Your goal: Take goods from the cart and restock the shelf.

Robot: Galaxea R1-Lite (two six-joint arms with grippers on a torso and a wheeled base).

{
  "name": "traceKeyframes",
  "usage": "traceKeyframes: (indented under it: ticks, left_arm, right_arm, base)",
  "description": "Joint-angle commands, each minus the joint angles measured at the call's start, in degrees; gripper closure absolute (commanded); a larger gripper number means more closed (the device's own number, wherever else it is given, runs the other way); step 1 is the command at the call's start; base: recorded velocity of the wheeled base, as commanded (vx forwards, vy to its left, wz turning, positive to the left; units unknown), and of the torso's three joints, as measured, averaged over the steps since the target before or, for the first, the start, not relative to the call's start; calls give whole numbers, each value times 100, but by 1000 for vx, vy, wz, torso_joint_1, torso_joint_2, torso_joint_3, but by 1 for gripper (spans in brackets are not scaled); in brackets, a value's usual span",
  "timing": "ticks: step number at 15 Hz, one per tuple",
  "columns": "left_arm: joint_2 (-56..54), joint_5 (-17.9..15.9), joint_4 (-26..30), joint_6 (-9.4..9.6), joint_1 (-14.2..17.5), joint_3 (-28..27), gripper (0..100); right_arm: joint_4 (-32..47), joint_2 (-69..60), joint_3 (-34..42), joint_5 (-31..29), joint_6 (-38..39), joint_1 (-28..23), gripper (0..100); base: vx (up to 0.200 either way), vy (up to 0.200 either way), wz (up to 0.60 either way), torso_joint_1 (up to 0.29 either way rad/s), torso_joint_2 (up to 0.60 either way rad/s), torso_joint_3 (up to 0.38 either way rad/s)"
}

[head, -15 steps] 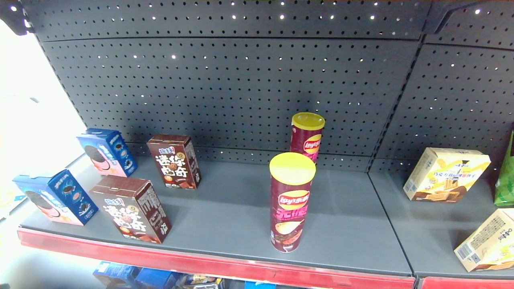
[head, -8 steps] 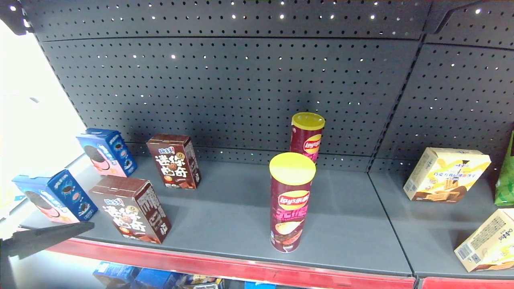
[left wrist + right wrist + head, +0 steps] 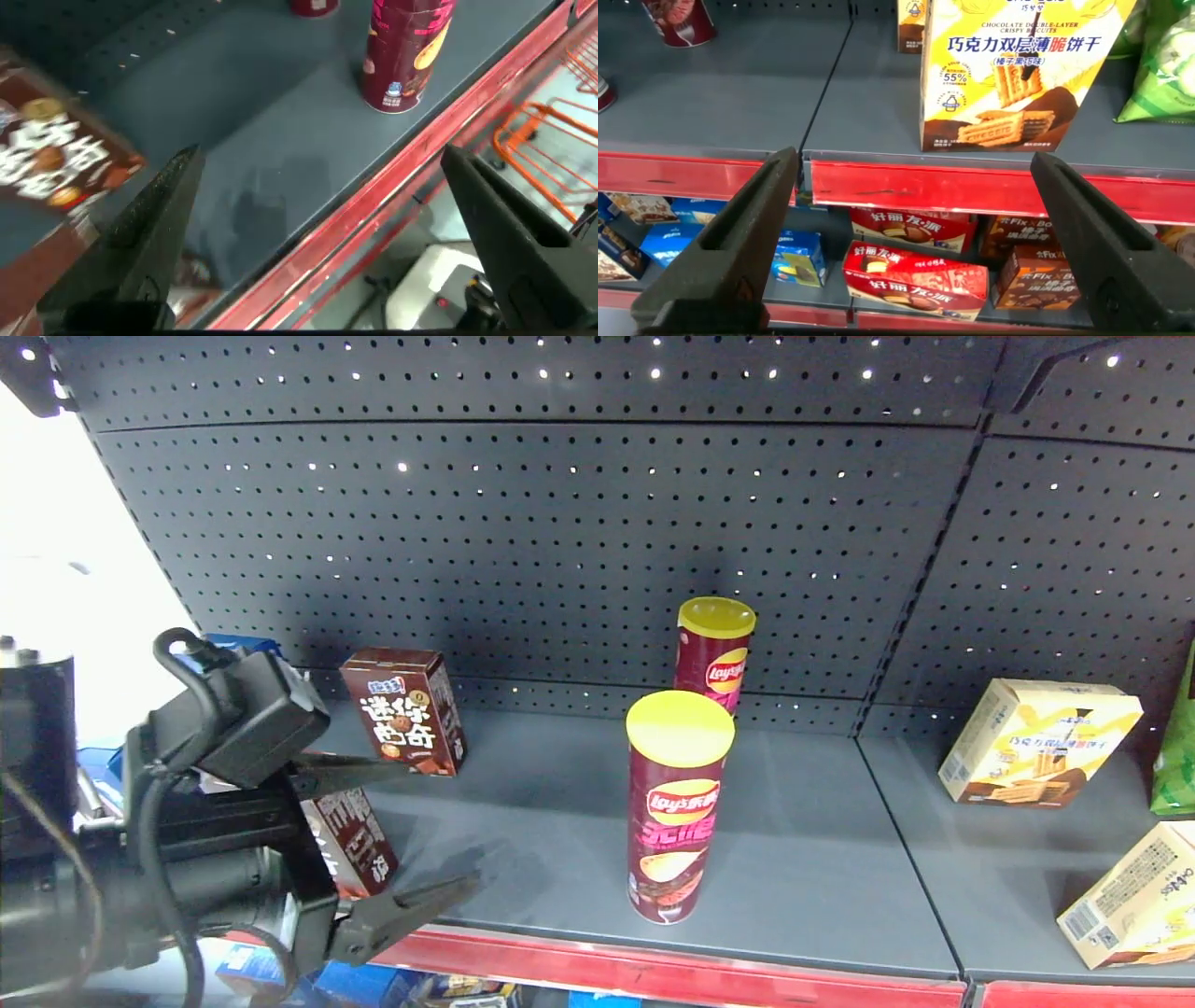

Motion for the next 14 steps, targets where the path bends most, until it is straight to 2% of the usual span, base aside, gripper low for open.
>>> traceKeyframes:
  ticks: [1, 2, 5, 7, 9, 11, 14]
  left_arm:
    - [848, 21, -69, -25, -187, -174, 0]
    - [1182, 39, -315, -34, -231, -183, 0]
    - [1894, 416, -931, -412, -292, -218, 0]
    - [2211, 540, -1326, -482, -327, -227, 0]
    - [2334, 619, -1423, -676, -398, -245, 0]
    - [2492, 724, -1440, -781, -398, -368, 0]
    - [2773, 768, -1493, -843, -494, -658, 0]
  right_arm:
    - [0, 9, 0, -2, 0, 1, 0]
    - [0, 9, 0, -2, 0, 1, 0]
    - [0, 9, 0, -2, 0, 1, 0]
    - [0, 9, 0, -2, 0, 1, 0]
    - [0, 9, 0, -2, 0, 1, 0]
    - [0, 9, 0, -2, 0, 1, 0]
    - [0, 9, 0, -2, 0, 1, 0]
  base:
    - [0, 0, 0, 0, 0, 0]
    - [0, 0, 0, 0, 0, 0]
    - [0, 0, 0, 0, 0, 0]
    - [0, 0, 0, 0, 0, 0]
    - [0, 0, 0, 0, 0, 0]
    - [0, 0, 0, 0, 0, 0]
    - [0, 0, 0, 0, 0, 0]
